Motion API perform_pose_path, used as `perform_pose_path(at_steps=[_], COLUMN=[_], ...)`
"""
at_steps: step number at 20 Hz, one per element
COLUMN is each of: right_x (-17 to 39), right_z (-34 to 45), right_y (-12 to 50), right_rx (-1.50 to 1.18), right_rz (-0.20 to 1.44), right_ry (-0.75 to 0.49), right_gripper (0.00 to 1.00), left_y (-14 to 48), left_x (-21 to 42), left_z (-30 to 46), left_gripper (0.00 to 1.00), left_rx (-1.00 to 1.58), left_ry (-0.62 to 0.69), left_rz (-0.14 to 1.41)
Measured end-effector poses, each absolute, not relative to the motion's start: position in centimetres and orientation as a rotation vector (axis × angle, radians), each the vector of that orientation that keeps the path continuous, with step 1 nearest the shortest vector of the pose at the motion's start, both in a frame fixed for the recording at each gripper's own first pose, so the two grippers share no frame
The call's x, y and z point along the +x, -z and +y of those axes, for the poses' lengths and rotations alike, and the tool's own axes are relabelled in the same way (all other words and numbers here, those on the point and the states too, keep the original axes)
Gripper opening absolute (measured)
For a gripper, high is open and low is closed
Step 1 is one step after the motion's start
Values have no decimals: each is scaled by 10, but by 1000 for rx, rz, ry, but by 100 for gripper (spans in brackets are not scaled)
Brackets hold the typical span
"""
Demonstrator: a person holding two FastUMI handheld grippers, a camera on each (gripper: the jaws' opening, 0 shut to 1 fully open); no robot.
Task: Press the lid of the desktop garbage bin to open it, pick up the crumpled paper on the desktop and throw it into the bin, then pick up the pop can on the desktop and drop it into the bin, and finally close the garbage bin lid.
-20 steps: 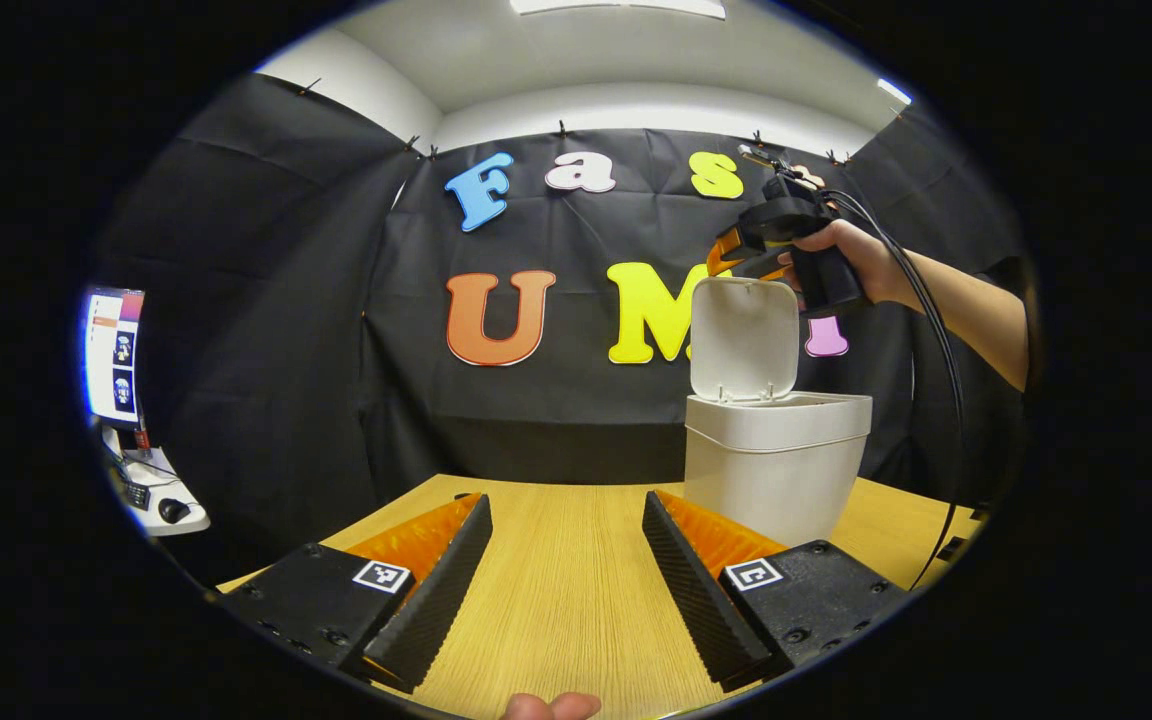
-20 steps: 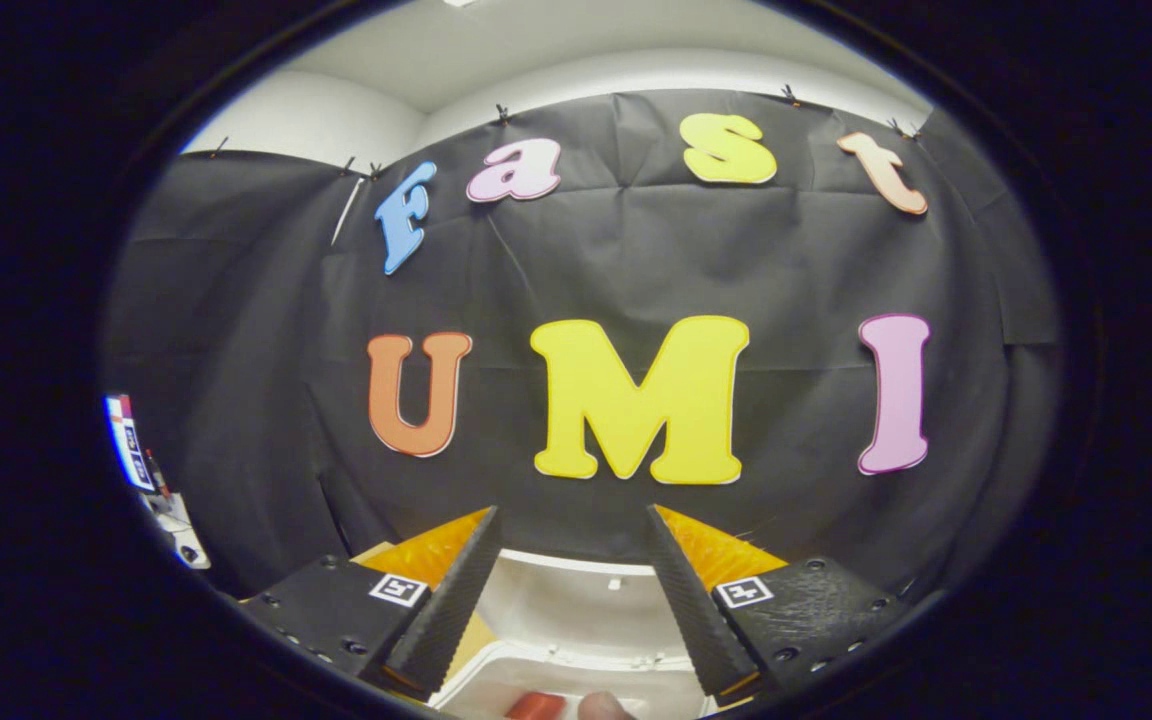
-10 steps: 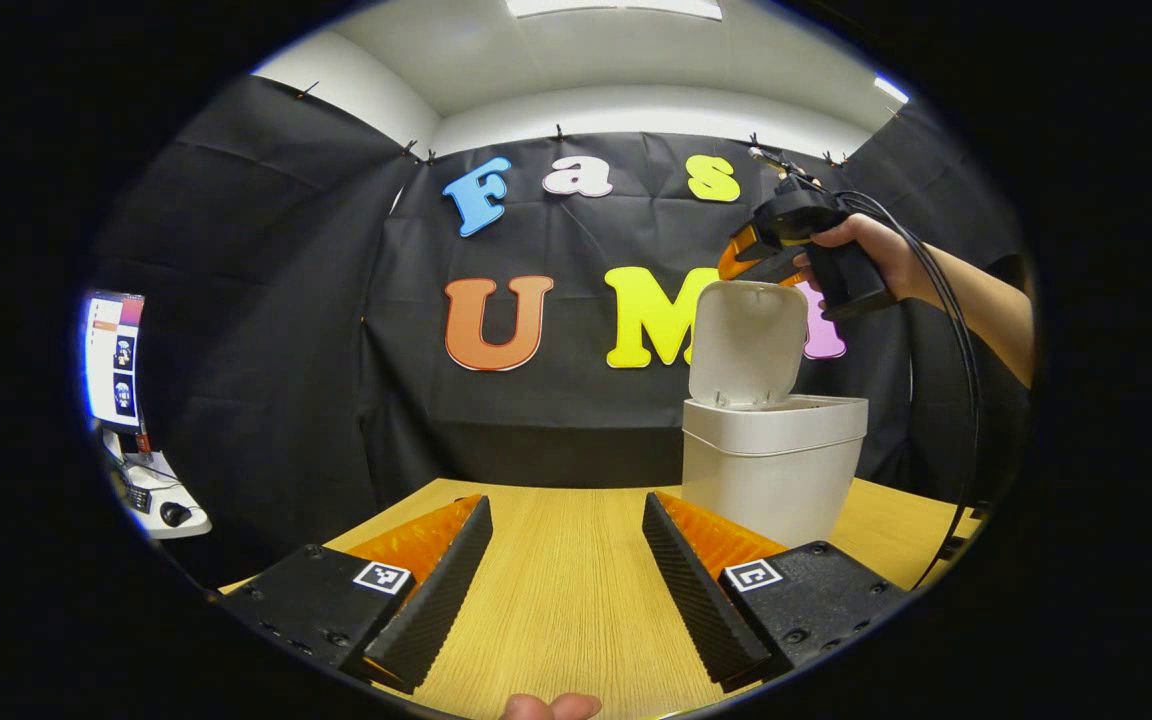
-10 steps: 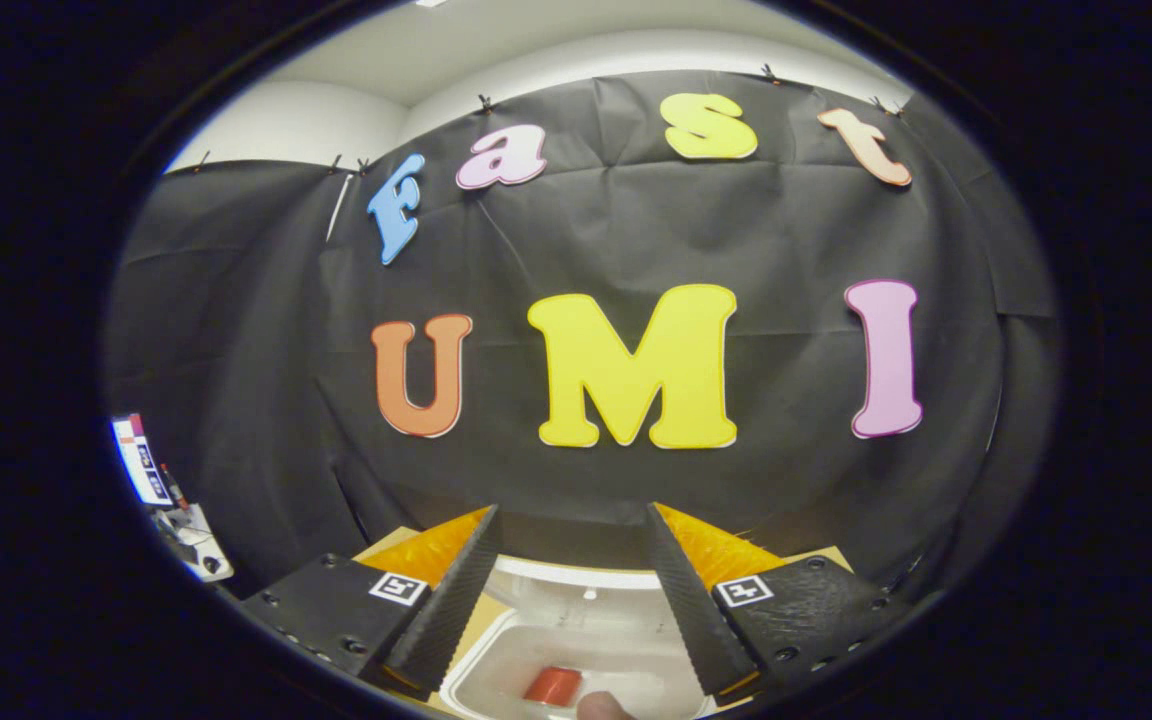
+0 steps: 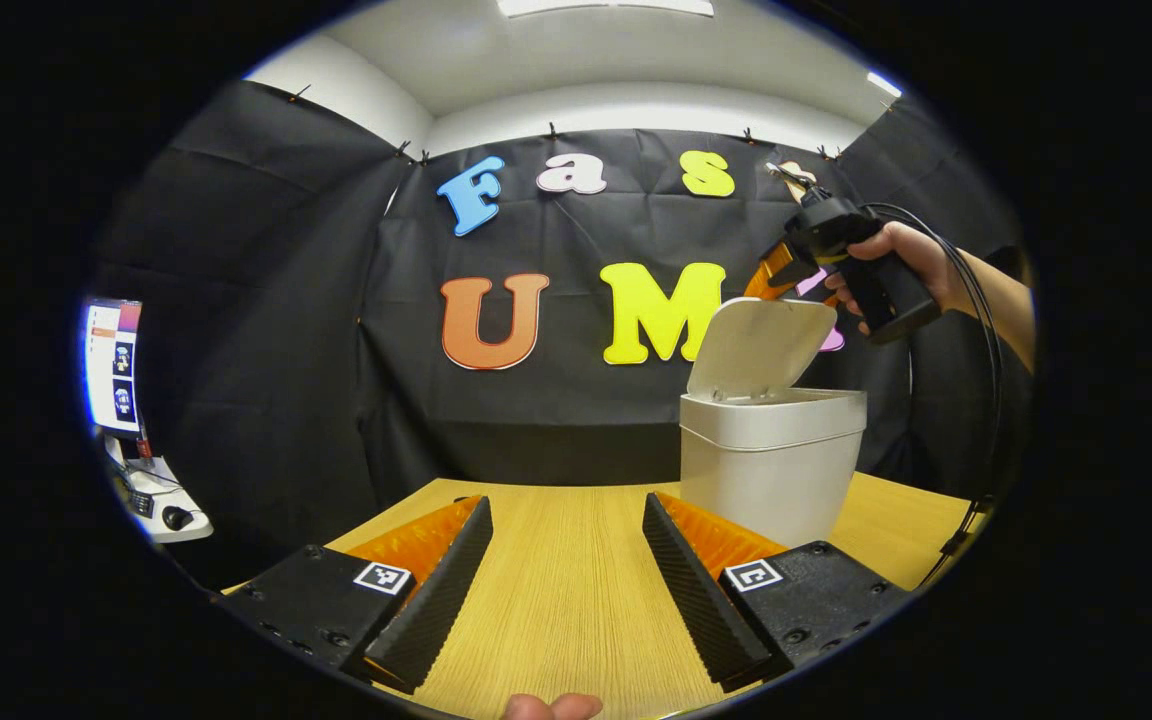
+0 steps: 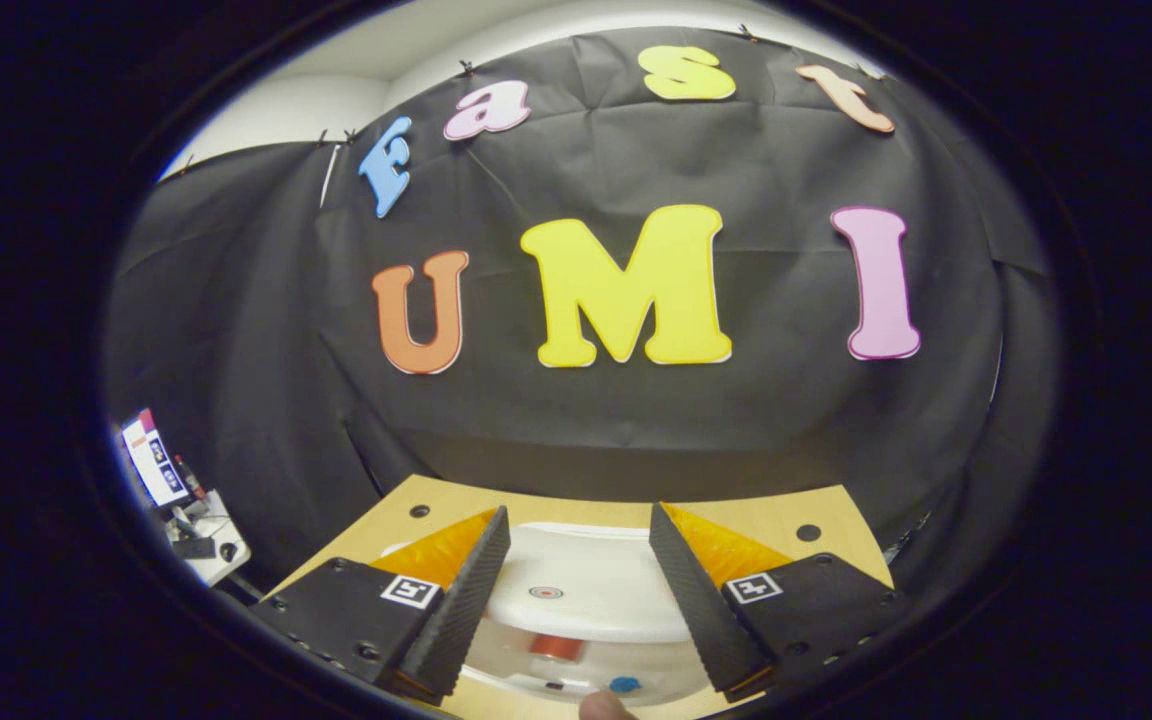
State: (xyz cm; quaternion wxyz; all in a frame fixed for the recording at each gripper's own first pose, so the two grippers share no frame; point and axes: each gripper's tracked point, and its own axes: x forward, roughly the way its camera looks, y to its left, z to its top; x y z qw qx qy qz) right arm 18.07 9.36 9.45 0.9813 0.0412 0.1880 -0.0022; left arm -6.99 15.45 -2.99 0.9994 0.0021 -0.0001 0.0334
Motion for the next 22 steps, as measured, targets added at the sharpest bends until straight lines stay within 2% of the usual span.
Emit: perform_pose_path(at_steps=[3, 4, 7, 11, 13, 14, 15, 22], right_x=[172, 170, 163, 152, 147, 145, 143, 131], right_z=[90, 87, 84, 86, 86, 85, 85, 86], right_y=[-71, -63, -48, -36, -28, -25, -21, -14], right_rx=[85, 83, 92, 35, 14, 11, 12, -23], right_rz=[426, 442, 464, 456, 449, 446, 442, 386], right_ry=[5, 11, 9, 14, 10, 9, 6, 2], right_gripper=[84, 88, 89, 89, 93, 91, 95, 96], left_y=[29, 29, 28, 25, 23, 23, 24, 24], left_x=[-71, -71, -72, -74, -75, -75, -75, -76], left_z=[154, 156, 157, 156, 154, 154, 153, 156], left_gripper=[98, 98, 98, 98, 98, 98, 98, 98], left_rx=[23, 33, 45, 53, 56, 55, 53, 53], left_ry=[-71, -77, -84, -81, -77, -75, -73, -85], left_rz=[0, -1, -4, -9, -14, -14, -12, -4])
